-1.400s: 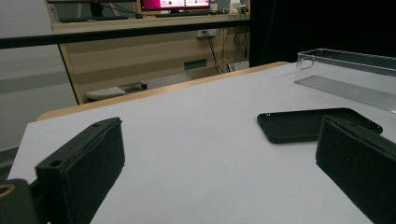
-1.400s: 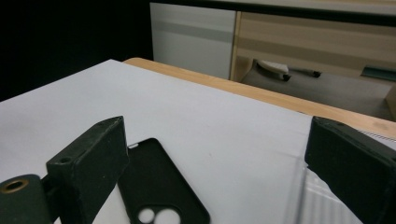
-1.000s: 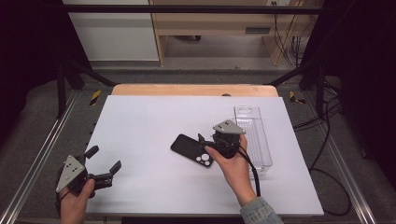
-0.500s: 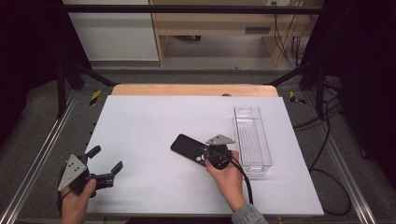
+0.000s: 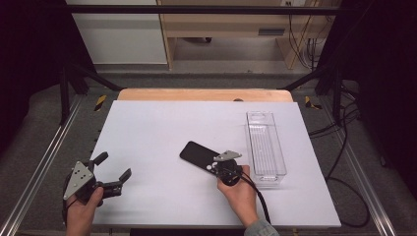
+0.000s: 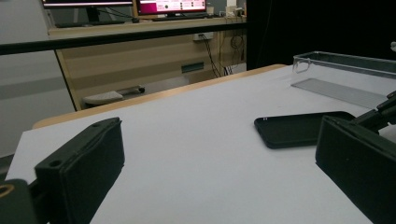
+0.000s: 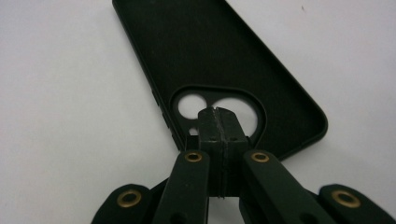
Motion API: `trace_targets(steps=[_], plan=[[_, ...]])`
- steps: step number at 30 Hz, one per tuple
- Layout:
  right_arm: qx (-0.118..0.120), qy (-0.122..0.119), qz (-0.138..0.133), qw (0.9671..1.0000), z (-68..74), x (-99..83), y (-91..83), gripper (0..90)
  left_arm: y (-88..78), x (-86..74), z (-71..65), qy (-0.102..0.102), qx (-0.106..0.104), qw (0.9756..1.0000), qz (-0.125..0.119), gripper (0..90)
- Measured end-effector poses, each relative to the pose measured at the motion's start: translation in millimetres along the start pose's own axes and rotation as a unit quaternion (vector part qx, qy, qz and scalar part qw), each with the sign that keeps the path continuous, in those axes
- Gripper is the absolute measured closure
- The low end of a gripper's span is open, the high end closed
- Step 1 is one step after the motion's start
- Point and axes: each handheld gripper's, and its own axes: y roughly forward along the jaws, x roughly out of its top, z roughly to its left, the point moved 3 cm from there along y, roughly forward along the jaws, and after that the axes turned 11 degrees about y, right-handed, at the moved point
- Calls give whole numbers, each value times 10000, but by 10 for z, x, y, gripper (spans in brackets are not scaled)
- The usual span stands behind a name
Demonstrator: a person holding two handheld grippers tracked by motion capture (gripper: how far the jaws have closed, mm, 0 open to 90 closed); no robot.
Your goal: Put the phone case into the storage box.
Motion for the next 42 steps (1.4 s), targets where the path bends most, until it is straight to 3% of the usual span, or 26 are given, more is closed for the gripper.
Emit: trace_targets(steps=[5,17,34,38,42], plan=[[207,75,114,9997,6,-76,-71,900,6,-15,-7,33,-27,10000,38,14],[615,-181,387,9972,80,-346,-337,900,-44,-53,30,-52,36,10000,47,14],[819,-489,443,9945,84,-521,-503,900,219,29,-67,42,-252,9997,28,15],[878,-747,557,9918,87,-587,-584,900,191,27,-69,30,-224,9997,23,16],[935,-722,520,9916,62,-636,-623,900,189,35,-69,20,-185,9998,29,15]])
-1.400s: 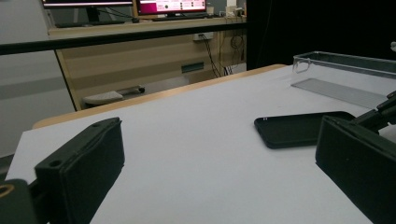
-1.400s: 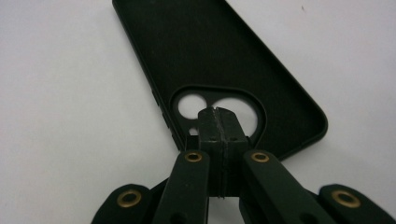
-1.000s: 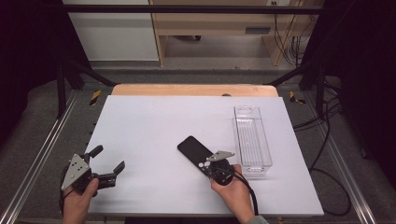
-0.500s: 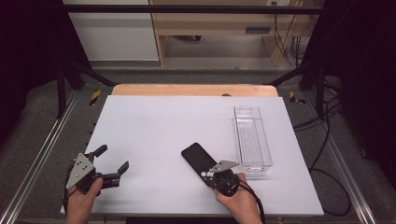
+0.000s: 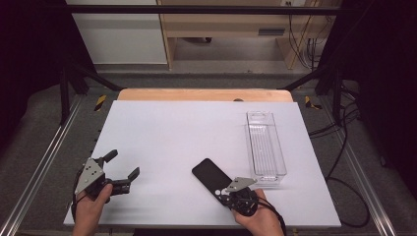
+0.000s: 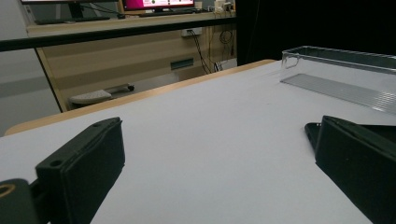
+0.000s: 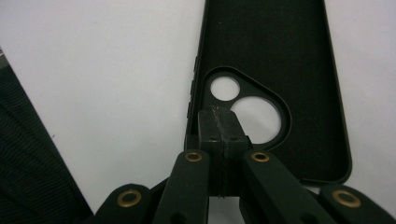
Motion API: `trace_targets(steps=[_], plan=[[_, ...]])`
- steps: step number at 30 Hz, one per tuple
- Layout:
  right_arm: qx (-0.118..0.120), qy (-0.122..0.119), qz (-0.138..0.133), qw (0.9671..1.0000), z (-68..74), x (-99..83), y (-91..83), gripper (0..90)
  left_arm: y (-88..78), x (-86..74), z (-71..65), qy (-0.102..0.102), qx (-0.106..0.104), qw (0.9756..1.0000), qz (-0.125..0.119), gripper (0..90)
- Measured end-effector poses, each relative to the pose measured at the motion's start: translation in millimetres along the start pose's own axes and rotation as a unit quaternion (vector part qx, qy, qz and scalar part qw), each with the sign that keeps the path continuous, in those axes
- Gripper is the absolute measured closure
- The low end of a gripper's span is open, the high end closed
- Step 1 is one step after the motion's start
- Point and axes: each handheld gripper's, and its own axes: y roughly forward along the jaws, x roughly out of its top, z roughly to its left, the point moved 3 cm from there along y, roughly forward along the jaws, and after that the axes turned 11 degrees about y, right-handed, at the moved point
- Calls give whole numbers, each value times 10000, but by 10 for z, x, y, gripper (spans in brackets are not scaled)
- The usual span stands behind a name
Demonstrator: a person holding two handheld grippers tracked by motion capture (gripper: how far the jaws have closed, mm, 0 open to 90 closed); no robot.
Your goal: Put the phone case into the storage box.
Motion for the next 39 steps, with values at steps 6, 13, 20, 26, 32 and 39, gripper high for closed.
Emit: trace_targets(steps=[6,13,20,26,32,39], plan=[[10,-142,-231,9996,-11,-53,-18,897,0,2,12,20,129,9999,13,23],[-205,-93,-1332,9908,31,49,-245,518,40,4,-23,86,-23,10000,28,23],[-409,238,-1183,9919,-41,41,-139,165,60,14,-58,174,-101,9998,57,21],[-307,359,-960,9943,-70,11,-64,88,83,10,-73,187,-152,9997,75,20],[-415,380,-799,9952,-103,10,16,79,95,15,-99,220,-220,9995,86,19],[-494,369,-686,9957,-122,13,68,74,109,20,-125,281,-274,9992,105,19]])
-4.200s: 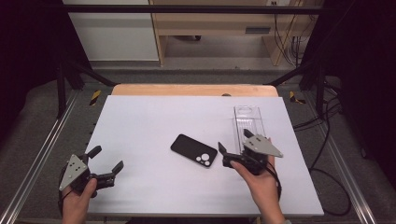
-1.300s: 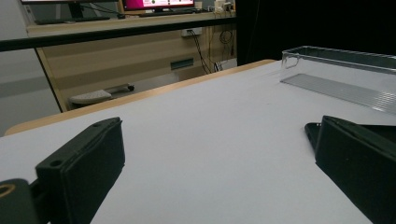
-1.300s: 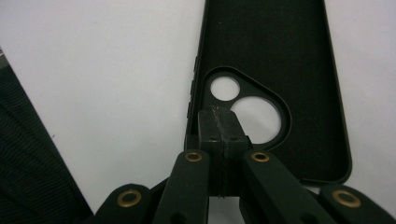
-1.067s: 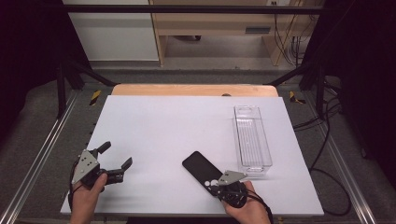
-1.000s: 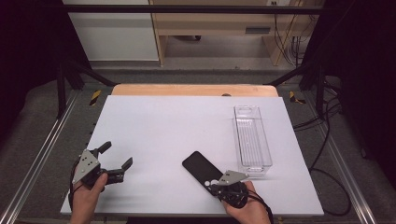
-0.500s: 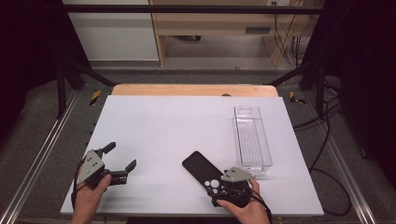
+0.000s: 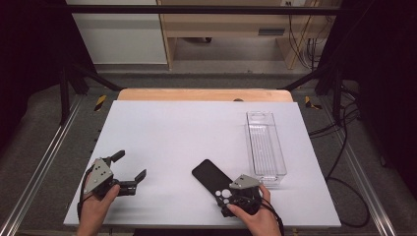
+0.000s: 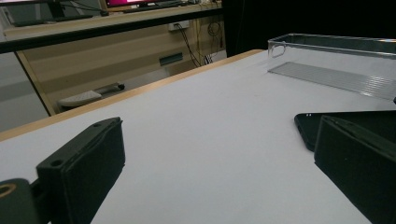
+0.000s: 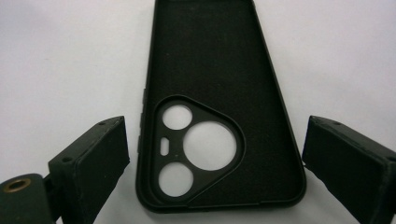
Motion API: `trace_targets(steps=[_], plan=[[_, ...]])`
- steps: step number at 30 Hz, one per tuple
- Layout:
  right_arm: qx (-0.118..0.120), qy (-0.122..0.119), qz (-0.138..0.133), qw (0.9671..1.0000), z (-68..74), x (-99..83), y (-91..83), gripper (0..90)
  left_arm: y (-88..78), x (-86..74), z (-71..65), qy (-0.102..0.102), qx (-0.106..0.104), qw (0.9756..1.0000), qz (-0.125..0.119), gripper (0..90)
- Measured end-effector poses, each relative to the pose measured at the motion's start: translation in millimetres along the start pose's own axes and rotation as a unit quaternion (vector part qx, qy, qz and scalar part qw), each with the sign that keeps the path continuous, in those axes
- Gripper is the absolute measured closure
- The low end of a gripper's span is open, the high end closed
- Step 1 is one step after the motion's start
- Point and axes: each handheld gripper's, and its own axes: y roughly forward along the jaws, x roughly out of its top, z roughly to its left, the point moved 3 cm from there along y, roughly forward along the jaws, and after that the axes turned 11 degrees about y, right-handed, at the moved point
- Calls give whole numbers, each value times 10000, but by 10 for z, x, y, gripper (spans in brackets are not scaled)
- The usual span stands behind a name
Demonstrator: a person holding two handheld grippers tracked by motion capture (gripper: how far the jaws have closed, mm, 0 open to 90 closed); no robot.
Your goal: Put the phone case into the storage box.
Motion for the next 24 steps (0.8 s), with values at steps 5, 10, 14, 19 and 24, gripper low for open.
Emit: trace_targets(steps=[5,10,14,19,24], plan=[[21,-20,57,10000,2,5,44,73,13,4,-15,27,-36,10000,8,19],[-36,-37,154,9999,3,-2,95,74,18,9,-26,47,-54,10000,14,19],[-66,-56,162,9998,1,-5,99,85,22,9,-30,51,-55,10000,20,19],[-65,-112,156,9998,-5,-10,96,98,24,6,-39,42,-53,10000,26,19],[-47,-139,227,9996,-12,0,93,119,34,11,-62,46,-84,10000,28,19]])
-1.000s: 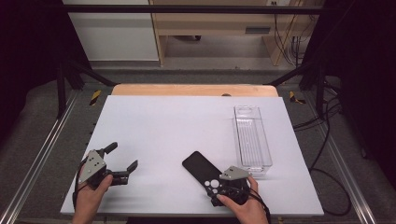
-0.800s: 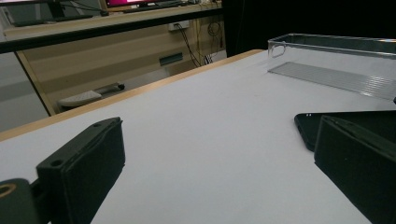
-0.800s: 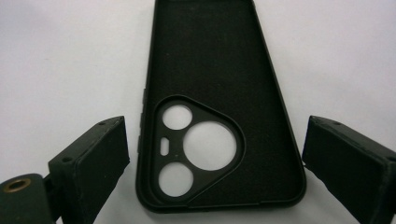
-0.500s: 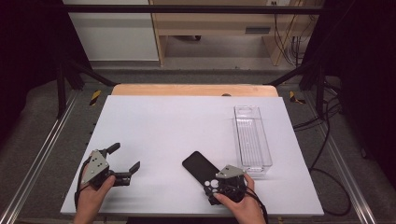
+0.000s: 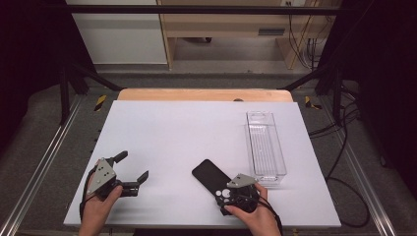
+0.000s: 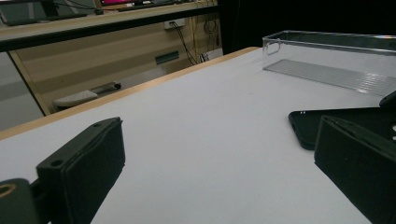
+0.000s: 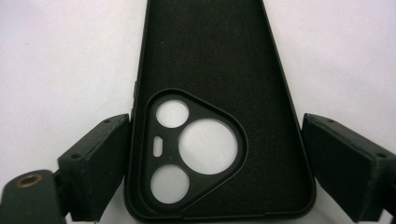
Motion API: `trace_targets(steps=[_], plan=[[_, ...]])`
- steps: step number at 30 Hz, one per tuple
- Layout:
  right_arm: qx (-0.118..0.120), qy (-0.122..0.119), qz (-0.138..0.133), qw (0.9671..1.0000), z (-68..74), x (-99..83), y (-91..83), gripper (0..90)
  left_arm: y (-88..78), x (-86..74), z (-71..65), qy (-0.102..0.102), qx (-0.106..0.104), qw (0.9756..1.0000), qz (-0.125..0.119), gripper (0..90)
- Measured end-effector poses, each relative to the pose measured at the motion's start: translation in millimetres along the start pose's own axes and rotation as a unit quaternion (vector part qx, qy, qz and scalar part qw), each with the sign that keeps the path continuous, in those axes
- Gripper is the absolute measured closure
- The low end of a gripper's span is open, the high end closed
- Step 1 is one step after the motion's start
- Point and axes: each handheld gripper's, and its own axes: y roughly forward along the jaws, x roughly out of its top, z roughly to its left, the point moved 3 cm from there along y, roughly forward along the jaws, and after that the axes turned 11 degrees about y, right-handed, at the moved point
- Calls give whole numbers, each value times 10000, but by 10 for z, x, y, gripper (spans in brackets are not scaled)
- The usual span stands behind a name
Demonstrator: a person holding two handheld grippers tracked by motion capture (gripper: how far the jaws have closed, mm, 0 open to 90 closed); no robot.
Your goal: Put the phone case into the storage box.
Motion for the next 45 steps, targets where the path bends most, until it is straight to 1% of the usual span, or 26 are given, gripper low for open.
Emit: trace_targets(steps=[3,5,9,12,13,16,18,22,24,26,29,32,34,35,36,38,40,42,45], plan=[[-23,-31,119,9999,0,23,-9,138,6,8,-18,27,-27,10000,-3,19],[-33,14,162,9999,9,34,-14,147,10,13,-28,50,-37,10000,-1,19],[-27,30,183,9998,4,49,-36,159,20,19,-39,100,-55,9999,8,19],[-36,19,217,9998,15,54,-59,163,31,22,-58,176,-70,9998,41,19],[-37,26,200,9998,22,56,-63,164,36,30,-61,263,-55,9996,23,19],[0,10,203,9998,39,67,-78,166,48,45,-101,421,-83,9991,64,19],[8,12,197,9998,47,77,-92,167,62,51,-151,497,-163,9985,142,20],[75,62,173,9998,55,93,-120,168,95,82,-237,735,-245,9968,172,20],[119,104,144,9998,55,112,-145,168,112,94,-275,826,-288,9960,182,20],[163,142,122,9997,62,137,-173,169,132,108,-312,873,-327,9955,192,21],[215,128,109,9996,68,181,-211,169,153,144,-380,1034,-333,9939,203,23],[207,92,98,9997,61,268,-279,168,167,200,-470,1285,-338,9910,187,28],[256,108,74,9996,74,369,-339,168,178,243,-533,1424,-309,9892,174,33],[268,66,75,9996,87,431,-370,168,185,265,-565,1493,-293,9882,158,38],[269,-13,91,9996,102,496,-402,168,192,287,-595,1590,-253,9869,146,41],[221,-150,141,9995,126,636,-468,168,207,334,-648,1820,-170,9831,121,48],[217,-240,209,9993,136,778,-526,168,235,378,-696,2066,-95,9783,133,52],[192,-368,286,9987,128,915,-570,168,281,428,-745,2323,-6,9726,127,60],[145,-499,383,9979,123,1098,-628,168,381,513,-814,2780,74,9604,136,67]])
